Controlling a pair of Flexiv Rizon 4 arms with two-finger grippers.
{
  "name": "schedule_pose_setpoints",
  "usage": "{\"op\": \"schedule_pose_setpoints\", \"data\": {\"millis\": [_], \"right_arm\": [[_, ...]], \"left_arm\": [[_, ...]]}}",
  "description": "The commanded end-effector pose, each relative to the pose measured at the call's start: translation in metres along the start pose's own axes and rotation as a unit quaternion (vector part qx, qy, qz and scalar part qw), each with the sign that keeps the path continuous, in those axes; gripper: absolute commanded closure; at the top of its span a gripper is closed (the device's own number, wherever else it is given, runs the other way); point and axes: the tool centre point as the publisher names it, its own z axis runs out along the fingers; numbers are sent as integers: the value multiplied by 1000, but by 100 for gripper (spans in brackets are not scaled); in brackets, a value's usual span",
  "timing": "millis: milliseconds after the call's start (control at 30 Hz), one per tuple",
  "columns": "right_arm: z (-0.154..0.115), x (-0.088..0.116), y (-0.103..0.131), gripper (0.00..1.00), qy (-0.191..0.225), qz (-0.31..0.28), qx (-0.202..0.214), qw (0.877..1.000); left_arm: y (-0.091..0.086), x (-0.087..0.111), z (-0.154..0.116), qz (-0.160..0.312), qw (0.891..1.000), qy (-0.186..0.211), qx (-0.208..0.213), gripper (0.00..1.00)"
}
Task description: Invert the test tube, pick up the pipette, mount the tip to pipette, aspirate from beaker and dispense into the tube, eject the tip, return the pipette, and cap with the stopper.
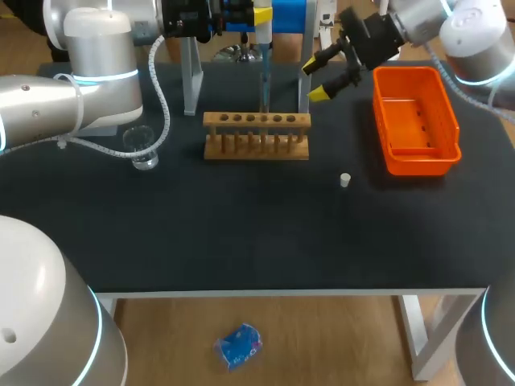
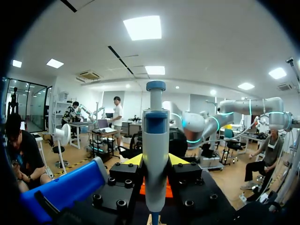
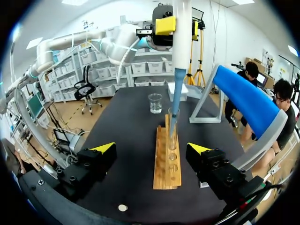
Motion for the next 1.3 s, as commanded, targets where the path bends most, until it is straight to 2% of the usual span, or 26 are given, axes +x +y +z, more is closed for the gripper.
{"op": "schedule_pose_setpoints", "data": {"millis": [33,1300], "right_arm": [[6,-5,-2,0,2,2,4,1000],[6,-5,-3,0,-1,3,8,1000]], "left_arm": [[-1,0,1,0,1000,0,-1,100],[-3,-2,-1,-14,1000,-4,6,100]]}}
